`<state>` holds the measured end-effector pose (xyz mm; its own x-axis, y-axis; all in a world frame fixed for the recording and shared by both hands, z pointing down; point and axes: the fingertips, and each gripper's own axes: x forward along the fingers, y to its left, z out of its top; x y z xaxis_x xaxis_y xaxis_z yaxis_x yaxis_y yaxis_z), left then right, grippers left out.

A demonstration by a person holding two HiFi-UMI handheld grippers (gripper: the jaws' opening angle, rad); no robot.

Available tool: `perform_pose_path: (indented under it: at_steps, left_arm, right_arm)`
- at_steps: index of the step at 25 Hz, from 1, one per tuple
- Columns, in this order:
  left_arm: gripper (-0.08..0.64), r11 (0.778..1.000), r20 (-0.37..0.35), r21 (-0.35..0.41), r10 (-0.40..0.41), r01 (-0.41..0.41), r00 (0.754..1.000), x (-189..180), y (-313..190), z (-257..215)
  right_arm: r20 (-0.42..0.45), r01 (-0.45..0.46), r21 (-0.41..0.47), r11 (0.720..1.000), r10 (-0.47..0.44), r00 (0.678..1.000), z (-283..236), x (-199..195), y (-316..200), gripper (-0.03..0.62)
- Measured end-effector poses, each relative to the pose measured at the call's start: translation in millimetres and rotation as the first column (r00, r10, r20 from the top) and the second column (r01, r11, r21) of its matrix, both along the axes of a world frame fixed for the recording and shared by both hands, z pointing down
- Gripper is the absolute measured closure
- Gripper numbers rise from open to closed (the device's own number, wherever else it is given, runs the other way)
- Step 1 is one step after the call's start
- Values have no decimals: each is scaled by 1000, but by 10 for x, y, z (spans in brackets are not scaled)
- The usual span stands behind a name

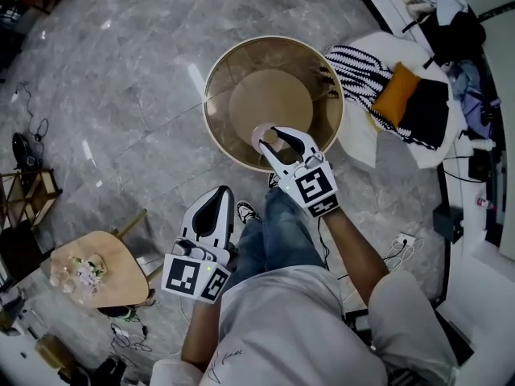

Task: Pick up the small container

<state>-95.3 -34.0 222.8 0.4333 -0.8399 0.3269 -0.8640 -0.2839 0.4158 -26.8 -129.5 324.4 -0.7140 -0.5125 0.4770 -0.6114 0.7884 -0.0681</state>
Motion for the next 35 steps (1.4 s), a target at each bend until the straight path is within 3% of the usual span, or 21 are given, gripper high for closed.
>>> perform_pose_path:
  at_steps: [17,28,35]
  left_arm:
    - [541,998,5,31,59,-59,998,140,462,-407]
    - [542,992,20,101,70,-72,997,145,607,-800]
    - [542,985,31,142,91,-95,995,210,726,-937]
  right_arm:
    - [46,47,-13,999,-46,998,-675,97,476,451]
    - [75,113,13,993,-114,991,-1190,114,844,449]
    - [123,105,4,994,-105,987,-1344,286,1060,449]
